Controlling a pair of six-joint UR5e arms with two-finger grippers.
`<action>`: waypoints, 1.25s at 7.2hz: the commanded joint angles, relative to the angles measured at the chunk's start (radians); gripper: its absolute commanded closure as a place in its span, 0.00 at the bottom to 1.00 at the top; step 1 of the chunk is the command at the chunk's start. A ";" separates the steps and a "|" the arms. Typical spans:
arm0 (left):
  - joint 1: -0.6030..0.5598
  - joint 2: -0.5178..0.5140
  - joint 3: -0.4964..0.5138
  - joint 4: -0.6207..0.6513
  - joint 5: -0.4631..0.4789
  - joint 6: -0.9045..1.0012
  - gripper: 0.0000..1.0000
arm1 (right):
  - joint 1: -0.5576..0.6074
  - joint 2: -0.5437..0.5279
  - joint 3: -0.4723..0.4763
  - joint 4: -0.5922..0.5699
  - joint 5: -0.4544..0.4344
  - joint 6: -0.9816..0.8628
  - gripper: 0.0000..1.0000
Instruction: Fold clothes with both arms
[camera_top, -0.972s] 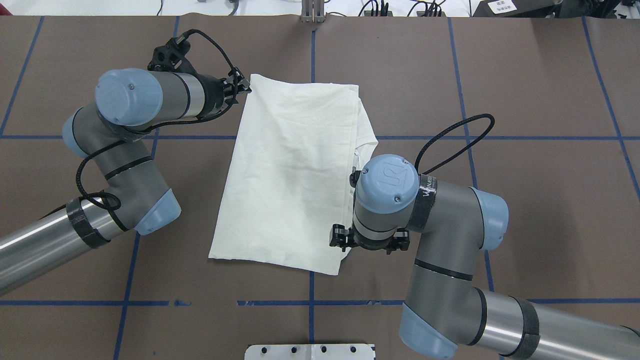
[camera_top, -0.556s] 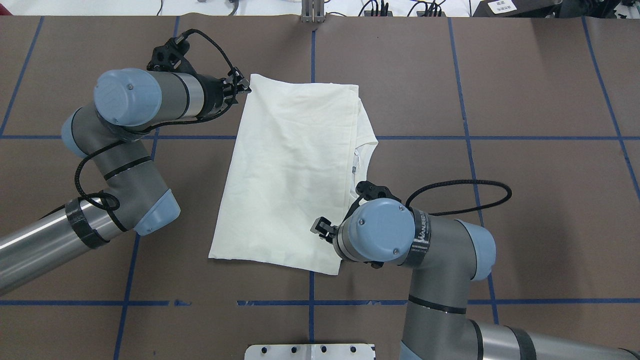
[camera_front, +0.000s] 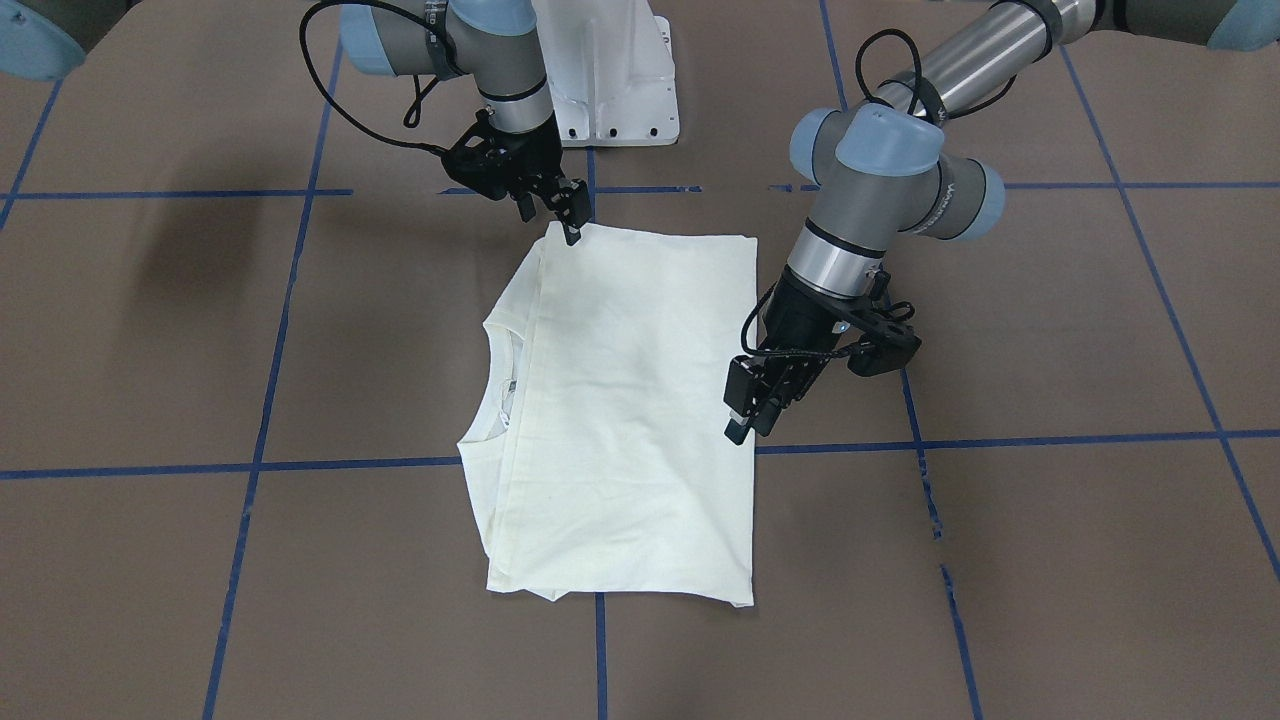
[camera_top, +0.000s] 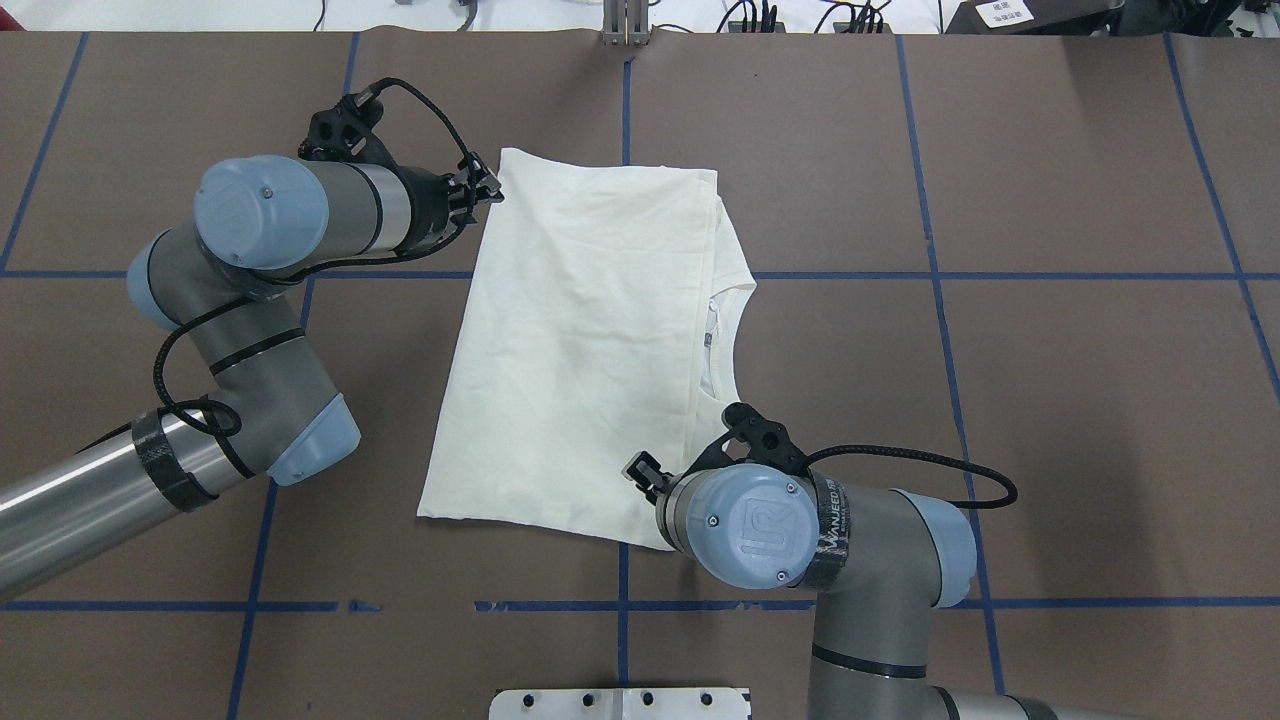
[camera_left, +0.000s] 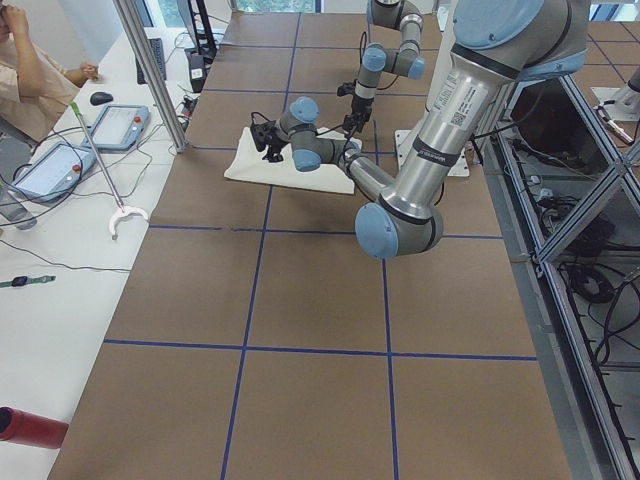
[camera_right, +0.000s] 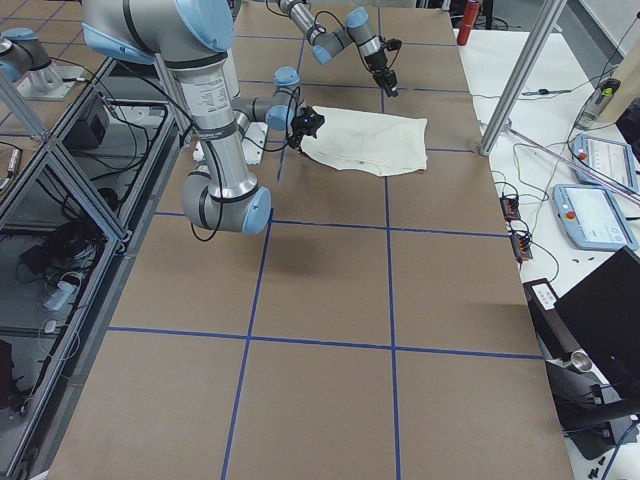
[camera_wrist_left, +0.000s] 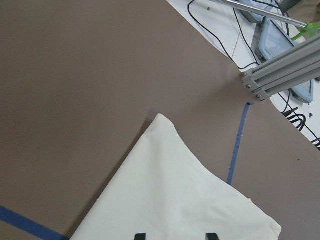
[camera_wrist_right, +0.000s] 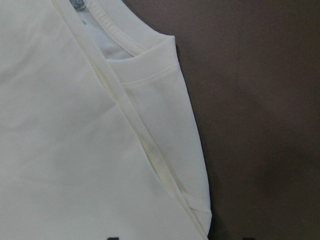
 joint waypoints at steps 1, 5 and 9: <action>0.005 0.002 0.002 0.000 0.001 0.000 0.50 | -0.002 0.001 -0.021 0.001 -0.004 0.007 0.13; 0.013 0.002 0.002 0.000 0.001 0.000 0.50 | -0.005 0.011 -0.050 0.001 -0.003 0.004 0.13; 0.014 0.002 0.002 0.000 0.001 0.000 0.50 | -0.005 0.013 -0.053 0.001 -0.001 -0.004 0.22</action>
